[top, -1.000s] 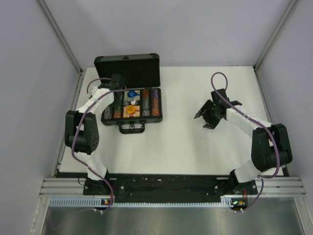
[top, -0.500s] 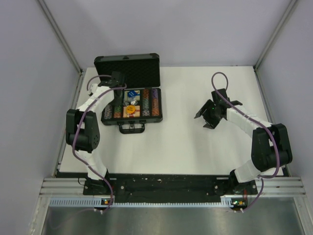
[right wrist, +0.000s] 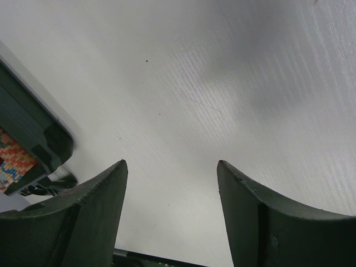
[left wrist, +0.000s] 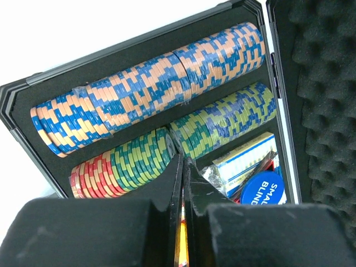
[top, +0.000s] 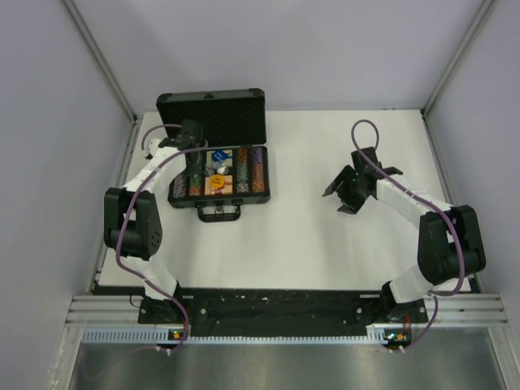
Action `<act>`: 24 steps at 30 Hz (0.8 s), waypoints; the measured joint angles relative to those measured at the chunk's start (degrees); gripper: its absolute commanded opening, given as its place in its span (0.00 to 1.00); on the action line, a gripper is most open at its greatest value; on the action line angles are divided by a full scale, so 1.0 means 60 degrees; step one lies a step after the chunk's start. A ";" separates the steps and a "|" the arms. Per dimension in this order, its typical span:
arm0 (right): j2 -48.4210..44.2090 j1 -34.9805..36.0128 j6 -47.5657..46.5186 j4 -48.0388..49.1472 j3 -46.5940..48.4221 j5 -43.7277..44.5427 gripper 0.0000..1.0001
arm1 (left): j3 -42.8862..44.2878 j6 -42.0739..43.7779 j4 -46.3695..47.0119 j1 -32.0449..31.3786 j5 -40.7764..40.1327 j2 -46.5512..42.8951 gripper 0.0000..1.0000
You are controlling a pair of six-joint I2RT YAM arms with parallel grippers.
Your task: Pack up texas hold em set
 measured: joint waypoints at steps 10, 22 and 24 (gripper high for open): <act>0.0000 0.0000 0.0000 -0.0004 0.0000 0.0000 0.65 | -0.0018 0.0109 0.0058 0.0036 0.0492 0.0084 0.01; 0.0000 0.0000 0.0000 -0.0004 0.0000 0.0000 0.65 | -0.0073 0.0124 -0.0168 0.0073 0.0492 0.0127 0.02; 0.0015 0.0000 0.0000 0.0000 0.0000 0.0000 0.65 | -0.0200 0.0127 -0.0171 0.0073 0.0492 0.0127 0.02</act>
